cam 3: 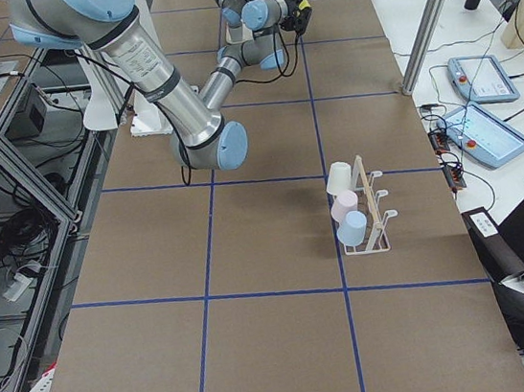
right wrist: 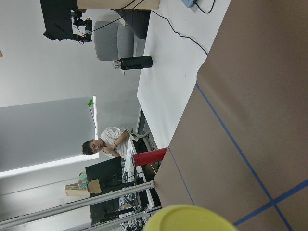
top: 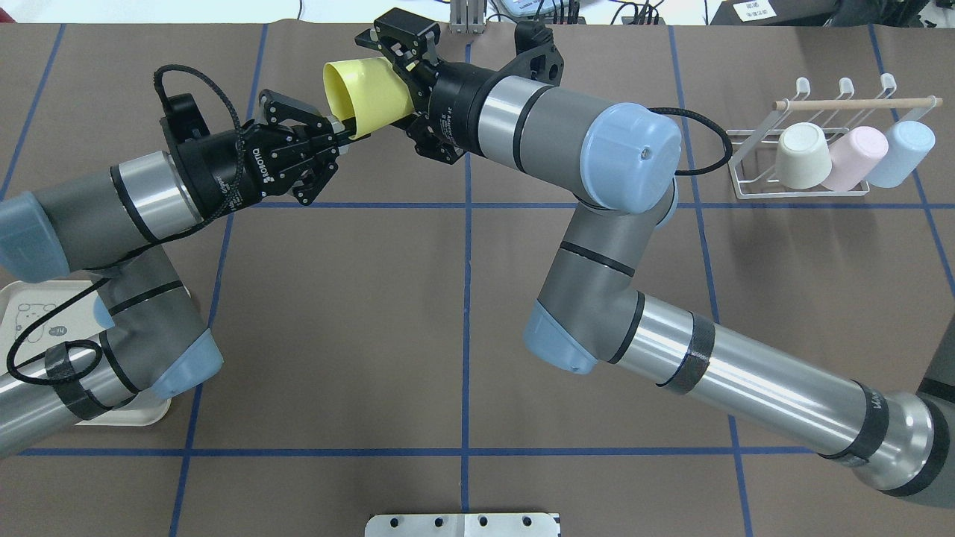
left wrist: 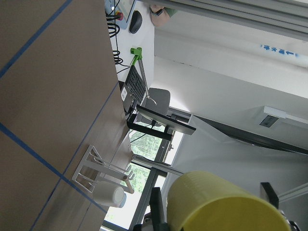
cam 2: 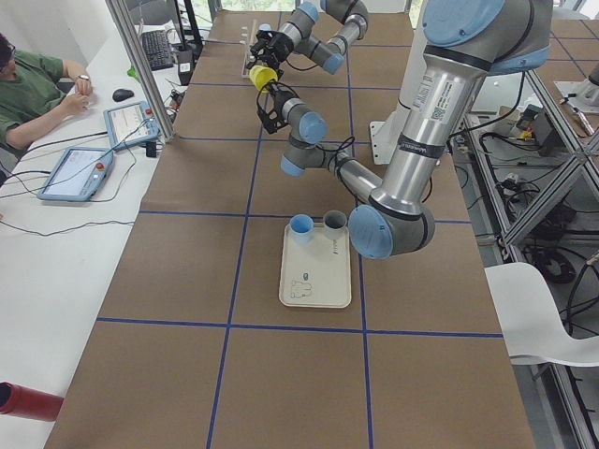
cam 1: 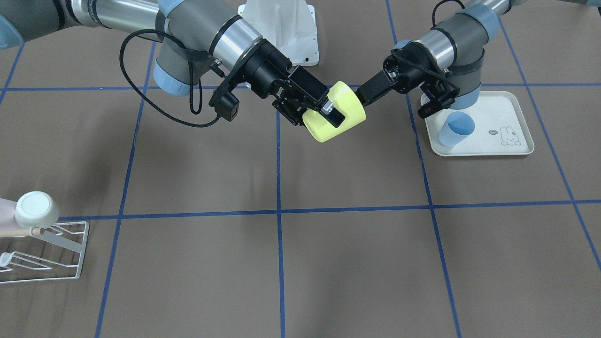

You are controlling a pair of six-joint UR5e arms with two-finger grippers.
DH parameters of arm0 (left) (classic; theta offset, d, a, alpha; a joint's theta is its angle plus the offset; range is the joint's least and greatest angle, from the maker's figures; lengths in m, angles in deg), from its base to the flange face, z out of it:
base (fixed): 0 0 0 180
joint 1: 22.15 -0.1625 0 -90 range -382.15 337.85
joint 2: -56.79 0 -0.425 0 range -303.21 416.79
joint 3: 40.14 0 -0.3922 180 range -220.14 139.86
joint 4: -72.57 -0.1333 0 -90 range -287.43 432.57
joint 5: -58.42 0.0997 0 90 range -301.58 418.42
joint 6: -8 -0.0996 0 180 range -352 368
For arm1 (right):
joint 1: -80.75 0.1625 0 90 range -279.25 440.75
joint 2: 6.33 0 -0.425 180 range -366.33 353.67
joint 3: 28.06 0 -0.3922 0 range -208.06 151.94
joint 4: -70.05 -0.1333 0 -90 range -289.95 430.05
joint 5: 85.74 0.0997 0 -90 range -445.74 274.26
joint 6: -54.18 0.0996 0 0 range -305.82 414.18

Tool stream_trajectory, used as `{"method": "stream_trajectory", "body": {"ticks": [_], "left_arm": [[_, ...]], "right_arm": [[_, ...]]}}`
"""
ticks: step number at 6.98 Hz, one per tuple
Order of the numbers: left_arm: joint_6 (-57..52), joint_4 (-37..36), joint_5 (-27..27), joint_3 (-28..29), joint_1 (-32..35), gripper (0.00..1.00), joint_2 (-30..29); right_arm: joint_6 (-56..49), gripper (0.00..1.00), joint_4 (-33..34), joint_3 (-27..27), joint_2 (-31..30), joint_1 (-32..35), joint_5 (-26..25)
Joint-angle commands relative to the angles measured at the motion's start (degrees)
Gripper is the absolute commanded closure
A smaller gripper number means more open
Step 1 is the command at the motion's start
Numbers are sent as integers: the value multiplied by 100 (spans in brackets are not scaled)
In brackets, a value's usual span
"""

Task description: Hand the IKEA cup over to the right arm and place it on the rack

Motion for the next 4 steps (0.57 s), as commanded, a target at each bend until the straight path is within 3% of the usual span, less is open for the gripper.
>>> {"method": "stream_trajectory", "body": {"ticks": [1, 2, 4], "left_arm": [[-53, -7, 10, 16, -9, 55, 15], [-106, 2, 1, 25, 8, 1, 68], [-98, 11, -25, -28, 70, 0, 138]], "right_arm": [[135, 99, -9, -7, -18, -3, 19], [136, 100, -9, -25, -27, 6, 37], [49, 100, -9, -60, -88, 163, 55]]}}
